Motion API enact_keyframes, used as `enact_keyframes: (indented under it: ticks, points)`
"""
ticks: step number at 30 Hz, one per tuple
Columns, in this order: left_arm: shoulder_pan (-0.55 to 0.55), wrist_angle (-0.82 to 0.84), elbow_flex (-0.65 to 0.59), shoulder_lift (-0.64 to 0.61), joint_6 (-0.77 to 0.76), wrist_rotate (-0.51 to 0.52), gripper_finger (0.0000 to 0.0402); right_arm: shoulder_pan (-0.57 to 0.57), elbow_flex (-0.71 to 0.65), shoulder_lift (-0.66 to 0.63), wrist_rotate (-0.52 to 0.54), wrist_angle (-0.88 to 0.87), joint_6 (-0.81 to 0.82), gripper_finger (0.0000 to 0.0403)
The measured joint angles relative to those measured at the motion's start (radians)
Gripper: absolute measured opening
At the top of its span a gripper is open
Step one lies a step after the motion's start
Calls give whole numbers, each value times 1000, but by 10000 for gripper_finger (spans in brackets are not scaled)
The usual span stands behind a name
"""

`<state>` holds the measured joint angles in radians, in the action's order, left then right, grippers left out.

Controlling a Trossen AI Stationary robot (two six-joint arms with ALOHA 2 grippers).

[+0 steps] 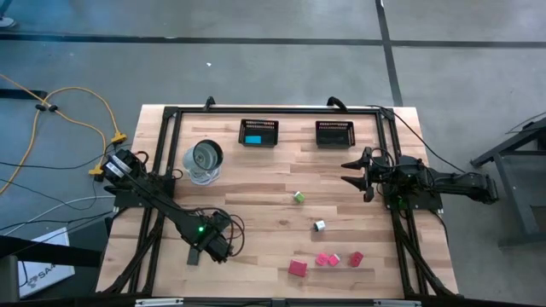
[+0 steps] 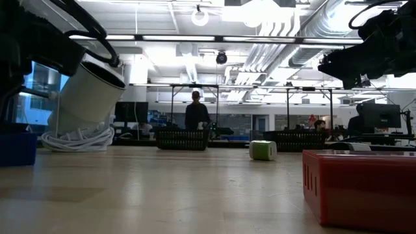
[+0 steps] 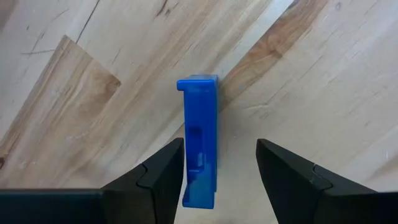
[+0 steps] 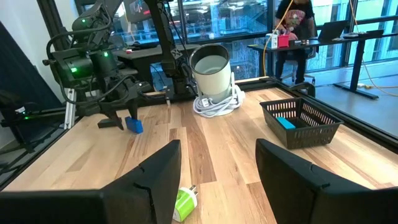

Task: Pick & Place Office items
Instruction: Put the blue digital clock into the left black bin

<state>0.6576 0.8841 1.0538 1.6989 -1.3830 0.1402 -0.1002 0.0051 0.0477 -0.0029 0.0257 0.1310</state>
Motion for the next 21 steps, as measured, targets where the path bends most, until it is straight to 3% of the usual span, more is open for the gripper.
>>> enact_keyframes:
  ticks: [21]
  points:
    - [0,-22,-34,0,3,-6,191,0,0,0,0,0,0,194]
